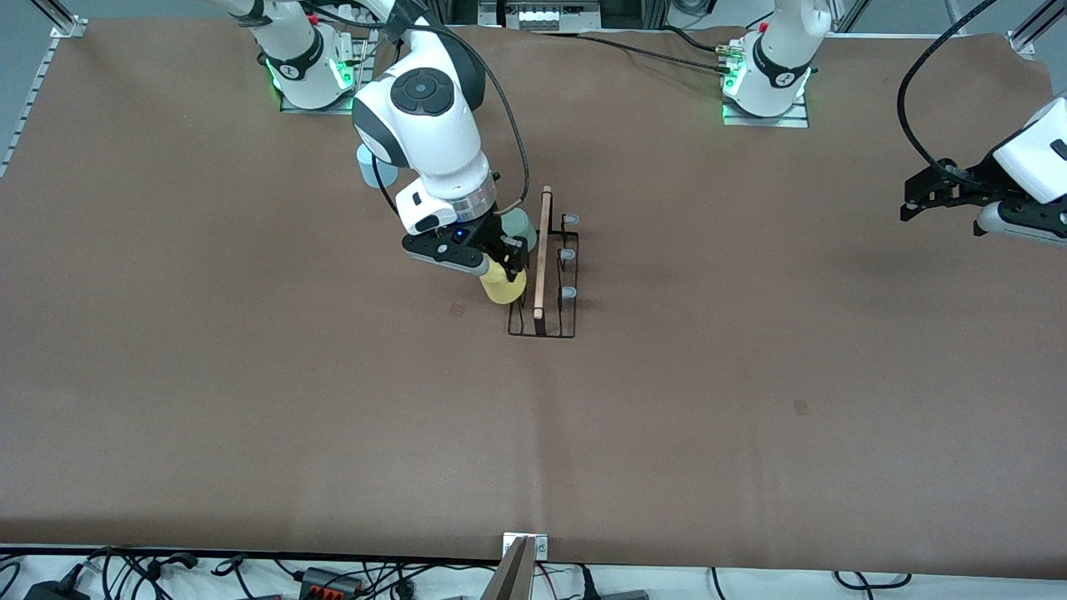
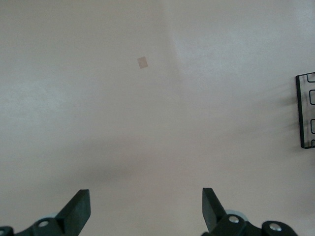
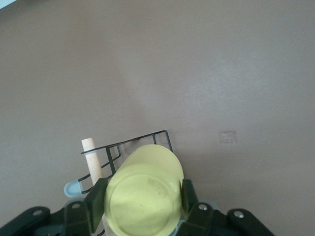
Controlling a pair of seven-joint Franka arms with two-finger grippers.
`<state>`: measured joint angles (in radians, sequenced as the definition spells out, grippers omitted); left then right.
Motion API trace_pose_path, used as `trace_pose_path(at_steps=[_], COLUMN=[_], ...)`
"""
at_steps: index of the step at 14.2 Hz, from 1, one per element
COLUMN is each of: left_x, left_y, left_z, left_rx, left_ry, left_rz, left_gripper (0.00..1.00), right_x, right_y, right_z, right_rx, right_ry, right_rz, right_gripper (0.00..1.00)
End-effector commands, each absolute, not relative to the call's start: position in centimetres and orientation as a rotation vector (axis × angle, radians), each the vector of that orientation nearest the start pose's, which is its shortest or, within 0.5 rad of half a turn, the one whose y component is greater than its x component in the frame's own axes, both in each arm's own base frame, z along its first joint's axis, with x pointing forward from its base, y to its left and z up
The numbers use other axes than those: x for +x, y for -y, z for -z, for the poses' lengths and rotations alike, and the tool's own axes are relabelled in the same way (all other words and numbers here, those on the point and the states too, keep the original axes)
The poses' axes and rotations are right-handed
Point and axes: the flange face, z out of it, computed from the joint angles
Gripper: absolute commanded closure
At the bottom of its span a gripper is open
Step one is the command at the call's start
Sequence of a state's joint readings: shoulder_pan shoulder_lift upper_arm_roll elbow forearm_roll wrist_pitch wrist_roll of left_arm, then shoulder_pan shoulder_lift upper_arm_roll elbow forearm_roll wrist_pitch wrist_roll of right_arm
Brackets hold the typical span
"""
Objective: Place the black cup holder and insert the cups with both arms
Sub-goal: 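Lower the yellow cup onto a rack peg and open the right gripper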
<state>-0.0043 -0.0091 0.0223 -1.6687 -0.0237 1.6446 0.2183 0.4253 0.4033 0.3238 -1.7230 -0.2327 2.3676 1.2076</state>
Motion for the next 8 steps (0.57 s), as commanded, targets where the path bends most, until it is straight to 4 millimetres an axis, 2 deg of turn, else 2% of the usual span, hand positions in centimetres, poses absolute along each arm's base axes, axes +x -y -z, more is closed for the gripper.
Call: trace_pose_path(at_steps=[1,5,7,8], left_x=[55.3,55.3,55.3,55.3], left_y=[-0.6,-0.6,-0.7,-0.6], left_z=[-59.7,-59.7,-59.7,-59.7], left_rx=[-3.13,-3.13,-3.131,-3.13], left_ry=[-0.32,-0.32,-0.318,-0.32], left_rz=[-0.002,-0.002,-0.002,-0.002], left_gripper=[0.0,0.0,0.0,0.0], right_x=[51.4,51.4,51.3,51.3], right_y=[-45.5,-45.6,-45.6,-45.6], right_z=[-38.0,-37.2,-36.7,-36.7], right_rx=[-2.889,-2.9,-2.906,-2.905], right_ry=[-0.532,-0.523,-0.526,-0.528], right_rz=[0.265,0.26,0.247,0.246], right_gripper=[1.0,0.98,0.92,0.84])
